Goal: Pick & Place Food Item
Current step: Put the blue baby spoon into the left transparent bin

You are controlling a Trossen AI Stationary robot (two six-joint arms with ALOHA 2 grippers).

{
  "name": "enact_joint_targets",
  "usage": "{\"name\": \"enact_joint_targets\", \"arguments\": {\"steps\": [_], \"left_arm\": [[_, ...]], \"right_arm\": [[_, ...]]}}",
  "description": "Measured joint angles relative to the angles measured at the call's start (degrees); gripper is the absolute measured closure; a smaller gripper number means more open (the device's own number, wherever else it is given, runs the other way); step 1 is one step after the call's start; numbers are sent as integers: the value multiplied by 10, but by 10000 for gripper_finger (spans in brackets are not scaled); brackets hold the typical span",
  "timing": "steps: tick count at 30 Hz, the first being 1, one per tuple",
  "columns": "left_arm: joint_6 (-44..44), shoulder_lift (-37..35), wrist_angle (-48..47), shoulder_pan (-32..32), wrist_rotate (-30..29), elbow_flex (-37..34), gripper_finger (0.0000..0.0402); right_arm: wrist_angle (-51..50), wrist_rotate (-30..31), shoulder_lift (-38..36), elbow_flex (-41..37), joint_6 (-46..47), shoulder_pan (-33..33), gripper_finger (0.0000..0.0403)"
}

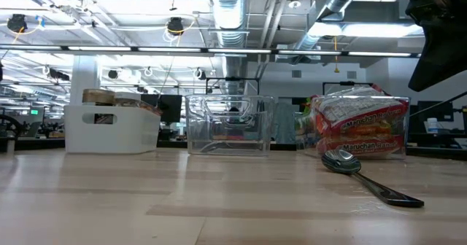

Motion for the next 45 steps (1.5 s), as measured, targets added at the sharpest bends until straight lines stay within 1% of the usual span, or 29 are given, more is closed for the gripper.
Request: {"name": "enact_joint_targets", "arguments": {"steps": [3, 7, 13, 16, 22, 28, 35, 38, 42, 45], "left_arm": [[0, 7, 5, 50, 21, 1, 374], [1, 28, 13, 107, 73, 1, 372], [0, 90, 12, 160, 146, 1, 373], [0, 129, 6, 170, 165, 0, 371], [-7, 207, 1, 173, 170, 0, 374], [-22, 270, -16, 180, 169, 0, 371], [-50, 332, -20, 187, 172, 0, 370], [-54, 354, -18, 186, 181, 0, 368], [-67, 380, -20, 186, 210, 0, 372], [-71, 392, -23, 186, 214, 0, 372]], "right_arm": [[0, 0, 0, 0, 0, 0, 403], [0, -1, 0, 0, 0, -1, 403], [4, -2, 0, 0, 0, -1, 403], [4, -2, 0, 0, 0, -1, 403], [6, -2, 0, 0, 3, -1, 403], [7, -2, 0, 0, 5, -1, 403], [9, -2, 0, 0, 5, -1, 403], [9, -2, 0, 0, 5, -1, 403], [9, -2, 0, 0, 5, -1, 403], [9, -2, 0, 0, 5, -1, 403]]}}
